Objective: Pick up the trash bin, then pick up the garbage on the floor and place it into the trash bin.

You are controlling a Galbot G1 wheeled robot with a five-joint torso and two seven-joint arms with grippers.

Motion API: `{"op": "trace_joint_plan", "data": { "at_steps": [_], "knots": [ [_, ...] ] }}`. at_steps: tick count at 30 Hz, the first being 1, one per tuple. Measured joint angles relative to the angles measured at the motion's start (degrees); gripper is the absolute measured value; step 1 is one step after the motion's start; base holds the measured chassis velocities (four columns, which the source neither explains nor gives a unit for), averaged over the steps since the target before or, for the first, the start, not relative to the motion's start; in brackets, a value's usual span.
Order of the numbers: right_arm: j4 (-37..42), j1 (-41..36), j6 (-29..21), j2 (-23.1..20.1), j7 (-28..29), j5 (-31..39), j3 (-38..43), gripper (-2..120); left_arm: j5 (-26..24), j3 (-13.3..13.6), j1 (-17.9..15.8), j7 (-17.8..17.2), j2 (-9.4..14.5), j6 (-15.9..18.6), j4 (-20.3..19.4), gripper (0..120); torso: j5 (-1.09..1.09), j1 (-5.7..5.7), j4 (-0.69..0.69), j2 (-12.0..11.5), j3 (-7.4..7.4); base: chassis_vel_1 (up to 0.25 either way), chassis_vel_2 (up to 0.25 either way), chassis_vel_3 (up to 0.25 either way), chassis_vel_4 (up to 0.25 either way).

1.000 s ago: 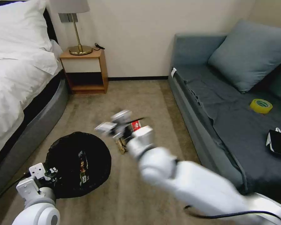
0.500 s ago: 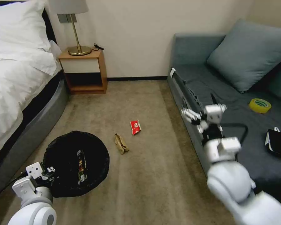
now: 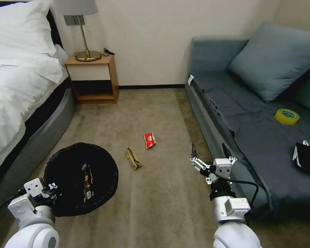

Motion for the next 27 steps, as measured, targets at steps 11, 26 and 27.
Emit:
{"op": "trace_joint_plan", "data": {
  "at_steps": [11,26,27],
  "knots": [
    [-1.24,1.83,-0.01,-0.44,-0.17,0.99,-1.17,100,0.07,-0.35,-0.01,0.0,-0.02,-0.09,0.27,2,0.01,0.0,-0.01,0.0,0.01,-0.176,0.171,0.171,-0.179],
    [-2.17,3.48,-0.51,-1.26,-0.26,1.89,-1.81,100,0.14,-0.62,-0.34,0.01,-0.15,-0.31,0.83,2,0.01,0.0,0.0,0.0,0.01,-0.156,0.168,0.16,-0.166],
    [-2.26,3.55,-0.58,-1.28,-0.27,1.91,-1.92,100,0.15,-0.64,-0.34,0.01,-0.14,-0.32,0.9,2,0.01,0.01,-0.01,0.0,0.01,-0.171,0.16,0.18,-0.149]
  ]
}}
